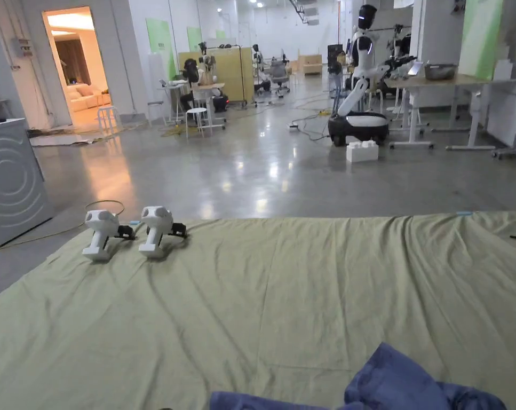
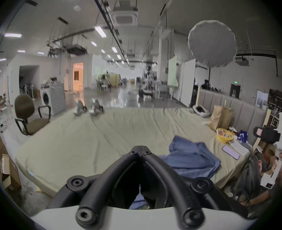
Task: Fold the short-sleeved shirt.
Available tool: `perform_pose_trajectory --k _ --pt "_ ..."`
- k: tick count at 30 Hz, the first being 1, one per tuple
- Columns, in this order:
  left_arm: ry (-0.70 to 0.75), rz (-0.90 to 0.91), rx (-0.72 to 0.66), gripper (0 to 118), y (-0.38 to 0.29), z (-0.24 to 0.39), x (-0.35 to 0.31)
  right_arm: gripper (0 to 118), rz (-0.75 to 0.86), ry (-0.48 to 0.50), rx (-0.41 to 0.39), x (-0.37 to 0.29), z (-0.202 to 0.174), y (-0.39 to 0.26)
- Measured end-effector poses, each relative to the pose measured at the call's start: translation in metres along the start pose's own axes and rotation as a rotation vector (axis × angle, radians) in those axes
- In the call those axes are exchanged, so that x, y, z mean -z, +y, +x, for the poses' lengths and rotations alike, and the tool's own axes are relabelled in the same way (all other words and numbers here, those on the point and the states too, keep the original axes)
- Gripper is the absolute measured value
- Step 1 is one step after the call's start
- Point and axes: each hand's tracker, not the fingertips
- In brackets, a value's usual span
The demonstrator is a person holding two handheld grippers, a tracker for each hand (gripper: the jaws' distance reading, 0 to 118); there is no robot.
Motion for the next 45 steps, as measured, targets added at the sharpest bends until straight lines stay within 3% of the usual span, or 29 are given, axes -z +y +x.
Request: perform_pose_trajectory --k 1,2,3,4,7,11,16,17,19,22,23,24,25,28,31,34,36,39,43,45 --pt "0.001 -0.039 -0.017 19 -0.006 -0.005 0.023 2 -0.019 -0.008 -0.006 0.001 0.002 -0.004" --pt "-0.032 -0.100 -0.056 56 -0.011 -0.011 0.048 2 -0.042 -0.018 -0.015 0.003 0.004 -0.008" --pt "-0.060 -0.124 -0.091 102 -0.015 -0.017 0.069 2 -0.058 -0.024 -0.019 0.003 0.005 -0.010" --pt "-0.103 -0.188 -0.141 108 -0.020 -0.022 0.096 2 -0.080 -0.026 -0.017 0.005 0.008 -0.013" --pt "-0.081 -0.311 -0.184 107 -0.032 -0.035 0.176 2 -0.151 -0.036 -0.003 0.010 0.019 -0.024" --pt "-0.019 -0.437 -0.105 107 -0.046 -0.045 0.269 2 -0.211 -0.063 0.011 0.015 0.032 -0.038" --pt "0.049 -0.571 -0.151 101 -0.067 -0.054 0.333 2 -0.285 -0.116 0.038 0.022 0.046 -0.053" --pt "0.061 -0.585 -0.142 96 -0.071 -0.054 0.341 3 -0.300 -0.122 0.042 0.023 0.049 -0.056" --pt "0.101 -0.633 -0.100 73 -0.079 -0.051 0.352 3 -0.330 -0.134 0.044 0.026 0.052 -0.061" --pt "0.102 -0.612 -0.008 66 -0.079 -0.040 0.347 3 -0.361 -0.136 0.042 0.031 0.054 -0.067" --pt "0.093 -0.609 -0.022 55 -0.078 -0.038 0.345 3 -0.369 -0.130 0.049 0.034 0.054 -0.070" --pt "0.100 -0.609 -0.014 31 -0.077 -0.034 0.344 3 -0.380 -0.122 0.064 0.039 0.055 -0.071" --pt "0.112 -0.603 -0.006 18 -0.077 -0.030 0.344 3 -0.388 -0.119 0.078 0.045 0.055 -0.072" --pt "0.117 -0.630 -0.010 12 -0.083 -0.024 0.352 3 -0.384 -0.094 0.076 0.070 0.053 -0.064" --pt "0.113 -0.668 0.035 12 -0.084 -0.023 0.359 3 -0.374 -0.033 0.012 0.112 0.056 -0.037" --pt "0.097 -0.706 0.086 12 -0.082 -0.023 0.366 35 -0.431 -0.019 -0.049 0.177 0.068 -0.009" --pt "0.098 -0.718 0.063 12 -0.080 -0.026 0.369 40 -0.513 0.006 -0.069 0.229 0.085 0.000" --pt "0.091 -0.725 0.046 12 -0.081 -0.028 0.369 101 -0.630 -0.008 -0.068 0.307 0.110 -0.001" --pt "0.076 -0.725 0.050 12 -0.081 -0.029 0.368 103 -0.754 -0.056 -0.217 0.390 0.136 -0.018" --pt "0.074 -0.722 0.051 12 -0.081 -0.029 0.369 103 -0.833 -0.043 -0.248 0.415 0.145 -0.029"
